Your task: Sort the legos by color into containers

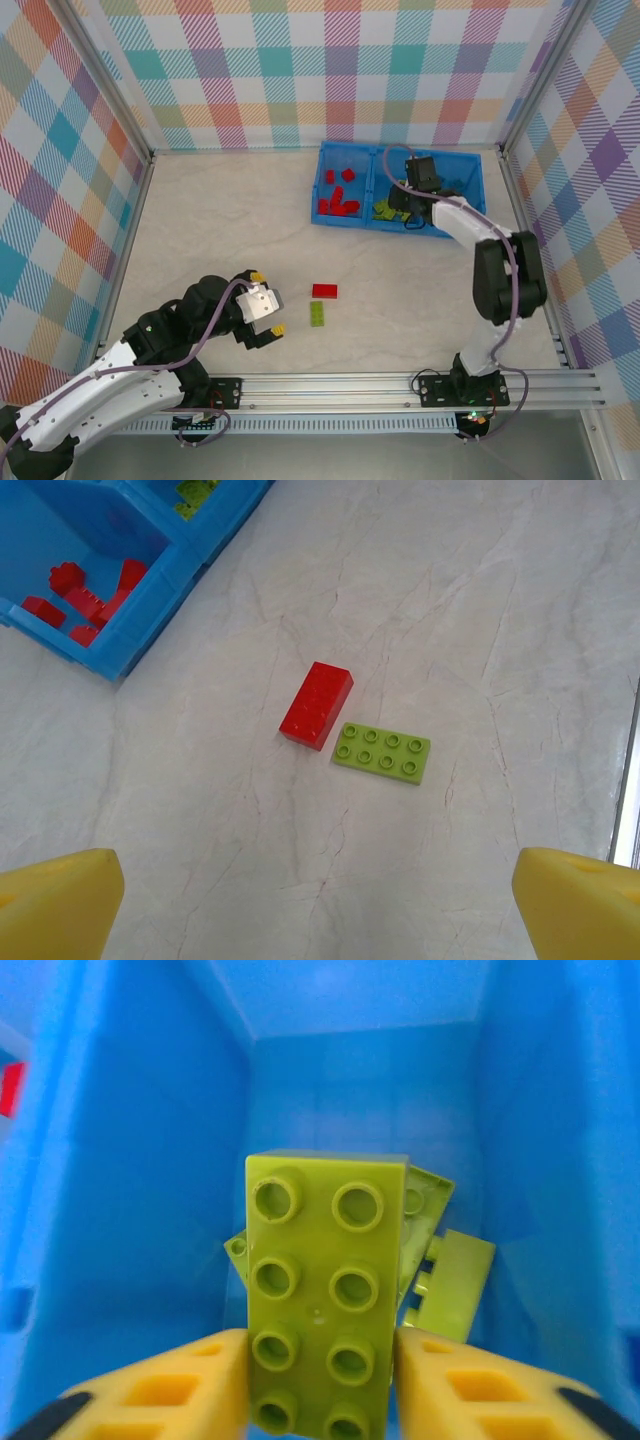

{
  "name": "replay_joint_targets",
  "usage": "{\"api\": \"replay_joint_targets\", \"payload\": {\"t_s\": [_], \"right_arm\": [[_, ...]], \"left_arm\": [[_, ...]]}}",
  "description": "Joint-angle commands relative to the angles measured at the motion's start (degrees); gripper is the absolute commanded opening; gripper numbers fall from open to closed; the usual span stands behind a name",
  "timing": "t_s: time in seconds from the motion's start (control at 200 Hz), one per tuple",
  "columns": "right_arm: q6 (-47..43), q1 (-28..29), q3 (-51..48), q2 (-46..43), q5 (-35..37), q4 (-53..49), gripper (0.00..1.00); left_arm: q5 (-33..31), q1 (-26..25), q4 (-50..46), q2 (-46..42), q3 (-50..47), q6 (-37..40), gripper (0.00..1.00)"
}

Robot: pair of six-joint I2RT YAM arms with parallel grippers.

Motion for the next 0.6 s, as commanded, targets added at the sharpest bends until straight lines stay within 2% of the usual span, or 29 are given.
{"api": "replay_joint_targets", "payload": {"t_s": [0.0, 0.085, 0.2, 0.36, 0.485, 0.595], "right_arm": [[-0.47, 0.07, 5.44, 1.74, -4.26, -0.74, 0.48], [0.11, 0.1, 5.66, 0.57, -4.22, -0.99, 0.54], [1.64, 0.15, 3.42, -3.85, -6.1, -1.84, 0.54], [7.65, 2.35, -8.35, -16.8, -14.2, -0.53, 0.54], [10.53, 11.84, -18.14, -26.34, -13.04, -2.77, 0.55], [15.33, 22.13, -23.65, -30.22, -9.1, -5.65, 0.56]], "left_arm": [[0.47, 0.73, 0.59, 0.03, -0.56, 0.24, 1.0], [0.52, 0.93, 0.59, 0.38, -0.48, 0.32, 1.0], [0.68, 1.29, 0.57, 0.62, -0.39, 0.33, 1.0], [0.79, 1.33, -0.02, 0.15, -0.9, -0.09, 1.0], [0.3, 1.32, 0.16, 0.27, -1.09, 0.31, 1.0], [0.47, 1.37, 0.16, 0.97, -0.94, 0.39, 1.0]]}}
